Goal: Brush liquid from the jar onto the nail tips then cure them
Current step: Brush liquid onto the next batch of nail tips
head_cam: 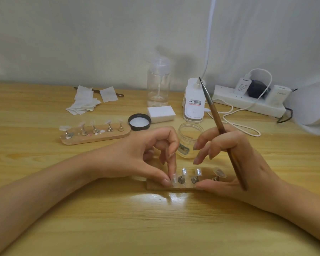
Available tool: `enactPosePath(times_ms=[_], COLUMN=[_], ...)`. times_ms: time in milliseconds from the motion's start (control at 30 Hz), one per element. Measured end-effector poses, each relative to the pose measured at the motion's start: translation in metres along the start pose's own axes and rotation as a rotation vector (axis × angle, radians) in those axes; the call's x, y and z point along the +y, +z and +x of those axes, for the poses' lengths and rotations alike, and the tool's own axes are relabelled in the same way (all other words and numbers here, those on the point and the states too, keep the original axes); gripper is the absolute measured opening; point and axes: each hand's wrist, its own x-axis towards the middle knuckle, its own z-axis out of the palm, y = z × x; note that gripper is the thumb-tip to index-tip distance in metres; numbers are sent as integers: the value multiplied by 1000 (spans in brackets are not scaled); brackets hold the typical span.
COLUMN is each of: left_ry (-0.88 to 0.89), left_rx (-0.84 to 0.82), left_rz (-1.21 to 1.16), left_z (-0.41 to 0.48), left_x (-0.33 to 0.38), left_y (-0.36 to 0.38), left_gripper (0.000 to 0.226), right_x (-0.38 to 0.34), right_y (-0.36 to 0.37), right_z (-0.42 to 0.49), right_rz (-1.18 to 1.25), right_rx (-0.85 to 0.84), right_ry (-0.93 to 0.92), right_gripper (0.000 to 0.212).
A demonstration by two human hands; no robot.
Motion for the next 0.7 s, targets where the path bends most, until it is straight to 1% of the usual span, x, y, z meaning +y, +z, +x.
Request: enactPosePath(times_ms=[200,400,567,700], left_ry=[-38,-39,-39,-40], left_rx=[-20,-48,-42,-34], left_rz=[-3,-33,-25,-31], left_z=[0,2,2,2], left_x=[-1,-1,-3,-3], left_y=[-1,0,-1,-1], left_gripper=[43,43,43,42], right_x=[0,7,19,24], right_y=[3,7,13,14], right_z=[0,-5,-8,-10], right_rz=[-32,-7,-10,-14], right_rx=[-33,-30,-30,-28], right_ry=[5,-17,-70,-73], right_gripper=[41,41,37,42])
